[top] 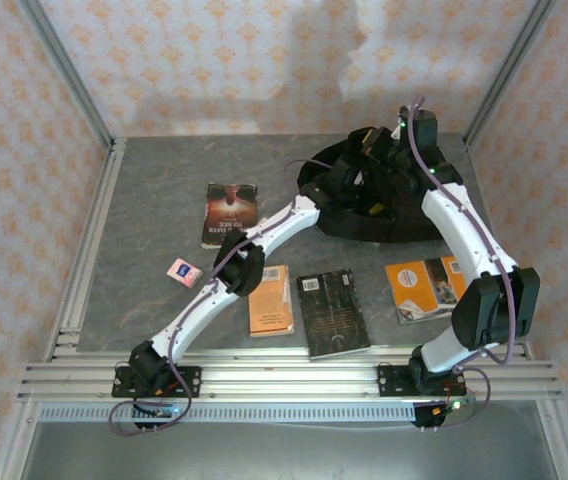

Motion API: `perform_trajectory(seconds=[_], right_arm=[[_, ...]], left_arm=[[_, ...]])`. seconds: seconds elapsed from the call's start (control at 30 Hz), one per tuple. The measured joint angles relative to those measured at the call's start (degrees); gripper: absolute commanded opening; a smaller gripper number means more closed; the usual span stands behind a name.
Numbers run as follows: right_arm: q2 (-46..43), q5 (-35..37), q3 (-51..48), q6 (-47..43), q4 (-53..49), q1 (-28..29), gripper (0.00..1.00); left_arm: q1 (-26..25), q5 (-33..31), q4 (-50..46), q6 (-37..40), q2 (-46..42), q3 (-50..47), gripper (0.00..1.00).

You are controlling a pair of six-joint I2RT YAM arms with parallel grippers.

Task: Pack the student bag
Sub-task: Place the calculator in the student bag.

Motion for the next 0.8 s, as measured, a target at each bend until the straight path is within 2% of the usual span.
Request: perform_trajectory(seconds=[0.07, 0.27, 0.43, 0.6, 0.7, 0.8], right_arm=[[0.0, 0.7, 0.0, -0.7, 0.2, 0.0, 0.00], [0.0, 2.3, 0.0, -1.4, 0.3, -2.1, 0.00], [0.0, 3.5, 0.0, -1.4, 0.1, -3.4, 0.00], [0.0, 3.7, 0.0, -1.3, 0.0, -3.7, 0.00], [0.0, 3.7, -0.1, -1.3, 0.0, -4.1, 0.00], [0.0, 3.8, -0.6, -1.3, 0.1, -4.7, 0.00]], left_arm=[[0.3, 0.0, -2.7, 2.3, -3.0, -3.0, 0.70], [2.7, -1.7, -4.8, 6.3, -23.1, -26.3, 0.70], [6.9, -3.0, -2.3, 7.6, -36.1, -33.7, 0.70], [10.4, -4.5, -3.0, 11.3, -42.6, -36.7, 0.70], [10.3, -6.0, -6.7, 15.6, -45.6, -38.7, 0.63], [9.6, -8.4, -12.2, 21.3, -50.8, -43.3, 0.33]])
